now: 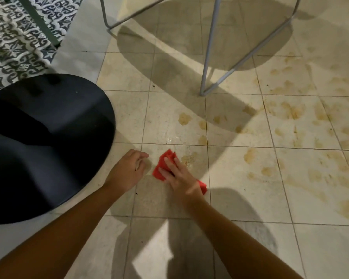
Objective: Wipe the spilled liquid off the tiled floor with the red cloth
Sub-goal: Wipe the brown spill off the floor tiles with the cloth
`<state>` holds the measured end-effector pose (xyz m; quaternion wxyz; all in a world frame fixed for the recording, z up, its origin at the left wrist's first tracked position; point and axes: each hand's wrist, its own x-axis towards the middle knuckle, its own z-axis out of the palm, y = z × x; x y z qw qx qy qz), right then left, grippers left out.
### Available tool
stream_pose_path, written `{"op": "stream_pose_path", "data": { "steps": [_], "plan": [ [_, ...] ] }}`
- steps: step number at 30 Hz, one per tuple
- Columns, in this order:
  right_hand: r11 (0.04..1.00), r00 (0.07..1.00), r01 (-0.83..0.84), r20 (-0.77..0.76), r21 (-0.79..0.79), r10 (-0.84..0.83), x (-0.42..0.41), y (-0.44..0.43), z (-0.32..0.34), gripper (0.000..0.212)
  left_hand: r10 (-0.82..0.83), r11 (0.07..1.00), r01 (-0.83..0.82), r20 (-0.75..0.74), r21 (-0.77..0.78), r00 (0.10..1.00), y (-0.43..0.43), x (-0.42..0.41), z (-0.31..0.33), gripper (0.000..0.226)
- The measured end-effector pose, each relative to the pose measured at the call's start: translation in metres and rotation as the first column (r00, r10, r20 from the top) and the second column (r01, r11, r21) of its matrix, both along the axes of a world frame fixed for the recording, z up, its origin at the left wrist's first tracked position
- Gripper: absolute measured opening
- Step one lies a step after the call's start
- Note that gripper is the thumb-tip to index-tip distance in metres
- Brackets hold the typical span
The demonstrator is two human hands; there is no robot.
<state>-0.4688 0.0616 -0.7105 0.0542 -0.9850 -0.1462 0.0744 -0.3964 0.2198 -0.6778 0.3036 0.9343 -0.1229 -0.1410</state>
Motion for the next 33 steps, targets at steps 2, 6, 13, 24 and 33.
{"op": "stream_pose_path", "data": {
  "steps": [2, 6, 13, 24, 33],
  "plan": [
    [0.999, 0.997, -0.043, -0.07, 0.011, 0.044, 0.014, -0.018, 0.006, 0.054, -0.01, 1.0, 0.01, -0.012, -0.001, 1.0, 0.0, -0.003, 0.0, 0.027],
    [0.838, 0.94, 0.329, -0.064, 0.435, -0.336, 0.004, -0.046, -0.01, 0.043, -0.053, 0.998, 0.053, -0.012, -0.017, 0.999, 0.005, -0.007, 0.0, 0.026],
    [0.996, 0.993, 0.089, 0.076, 0.0, -0.089, -0.039, -0.007, 0.011, 0.053, -0.039, 0.999, 0.039, -0.024, 0.008, 0.999, 0.017, -0.001, -0.002, 0.028],
    [0.959, 0.963, 0.255, -0.126, 0.123, -0.24, 0.043, -0.039, -0.013, 0.075, 0.013, 0.999, -0.014, -0.036, -0.047, 0.999, 0.011, 0.004, -0.009, 0.025],
    [0.893, 0.897, 0.434, -0.143, 0.116, -0.417, -0.017, -0.034, -0.018, 0.057, 0.103, 0.99, -0.109, -0.074, -0.09, 0.992, -0.002, 0.007, -0.013, 0.025]
  ]
}}
